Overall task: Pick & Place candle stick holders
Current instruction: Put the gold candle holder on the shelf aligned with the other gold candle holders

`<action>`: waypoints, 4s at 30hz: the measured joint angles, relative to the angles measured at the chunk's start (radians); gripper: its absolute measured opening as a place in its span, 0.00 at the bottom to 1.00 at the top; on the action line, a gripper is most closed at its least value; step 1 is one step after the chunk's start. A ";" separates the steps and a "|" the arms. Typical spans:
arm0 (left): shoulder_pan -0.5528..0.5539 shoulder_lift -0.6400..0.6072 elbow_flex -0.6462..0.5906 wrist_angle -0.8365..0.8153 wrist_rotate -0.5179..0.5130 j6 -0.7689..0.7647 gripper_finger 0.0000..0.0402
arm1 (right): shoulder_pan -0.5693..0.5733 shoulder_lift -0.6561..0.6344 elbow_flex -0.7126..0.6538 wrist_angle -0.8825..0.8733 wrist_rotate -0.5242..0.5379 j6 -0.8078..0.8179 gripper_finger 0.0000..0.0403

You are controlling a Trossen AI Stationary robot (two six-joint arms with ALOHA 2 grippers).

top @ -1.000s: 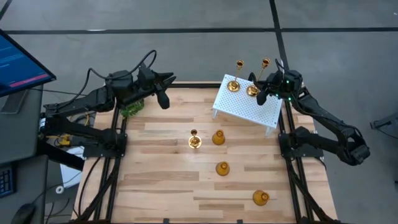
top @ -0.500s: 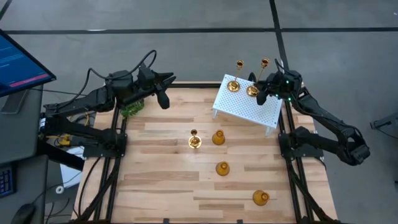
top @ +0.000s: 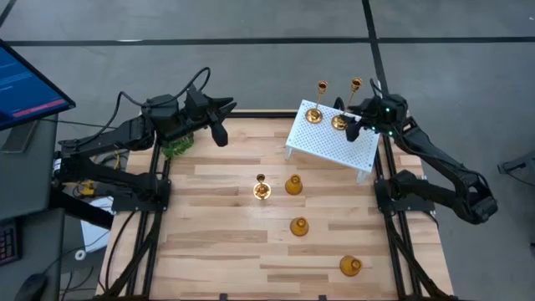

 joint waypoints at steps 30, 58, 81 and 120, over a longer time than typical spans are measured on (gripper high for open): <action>-0.011 -0.013 -0.415 -0.504 0.364 -0.414 0.61 | 0.000 -0.517 0.160 -0.611 0.028 0.034 0.56; -0.085 0.428 -0.714 0.682 0.510 -0.314 0.67 | 0.002 -0.518 0.160 -0.597 0.027 0.063 0.55; -0.084 0.474 -0.714 0.873 0.519 -0.315 0.11 | 0.002 -0.518 0.160 -0.606 0.027 0.063 0.55; -0.070 0.157 -0.712 0.931 0.343 -0.355 0.03 | 0.698 -0.005 0.159 -0.184 0.024 0.197 0.47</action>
